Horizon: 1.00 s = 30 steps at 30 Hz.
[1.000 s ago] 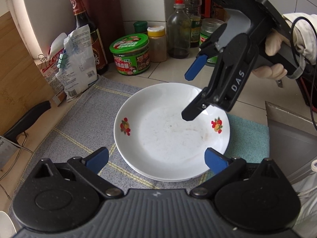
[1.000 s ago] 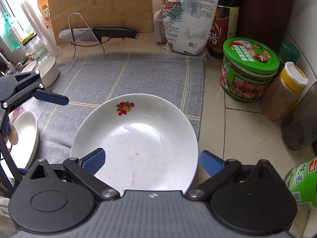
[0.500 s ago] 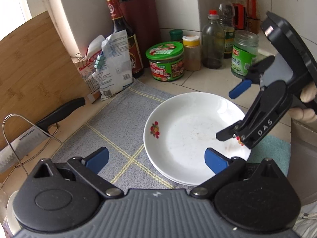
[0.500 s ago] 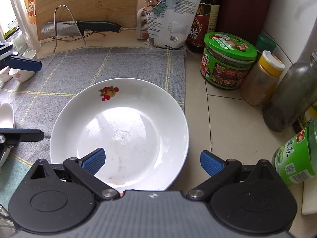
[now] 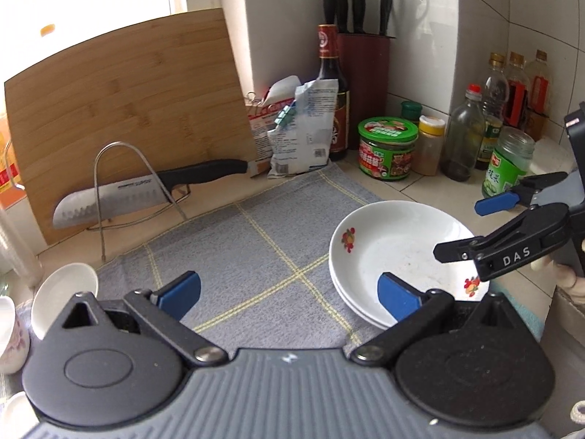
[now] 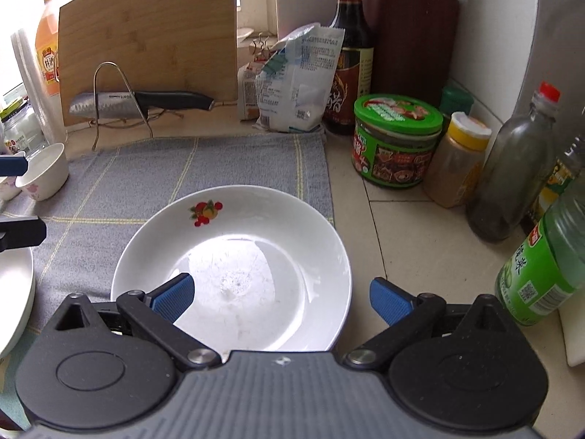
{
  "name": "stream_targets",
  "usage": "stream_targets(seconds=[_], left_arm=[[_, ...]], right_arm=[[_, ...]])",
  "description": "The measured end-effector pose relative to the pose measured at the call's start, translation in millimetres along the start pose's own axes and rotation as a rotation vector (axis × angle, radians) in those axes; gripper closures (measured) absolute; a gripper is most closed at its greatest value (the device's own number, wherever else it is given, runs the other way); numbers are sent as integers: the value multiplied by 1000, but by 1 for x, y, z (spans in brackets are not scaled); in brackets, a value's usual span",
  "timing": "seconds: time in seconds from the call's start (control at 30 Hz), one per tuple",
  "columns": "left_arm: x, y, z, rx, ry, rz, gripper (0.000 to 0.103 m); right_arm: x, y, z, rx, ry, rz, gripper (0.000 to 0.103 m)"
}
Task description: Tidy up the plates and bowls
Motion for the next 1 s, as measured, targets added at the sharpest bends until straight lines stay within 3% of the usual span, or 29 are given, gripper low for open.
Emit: stream_targets(seconds=[0.3,0.53,0.73,1.0], left_arm=[[51,-63,46,6,-16,11,1],[86,-100,82,-16,-44,12,1],[100,-110,100,-12,-51,8,1],[98,-119,103,21,-31,52,1]], right_arm=[[29,-17,77,17,-45,-75,0],[47,-41,150,13,-6,-96,0],[53,-57,194,88,55,-91,0],[46,-75,216,201,190,-30,0]])
Point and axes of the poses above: each gripper's, at about its wrist camera, not at the fingertips, and x roughly against the way its jaws point, z to its left, y to its top, the point moved 4 cm from there along -x, roughly the way its jaws point, and after that the axes turned 7 degrees about -x, right-handed, at the moved point
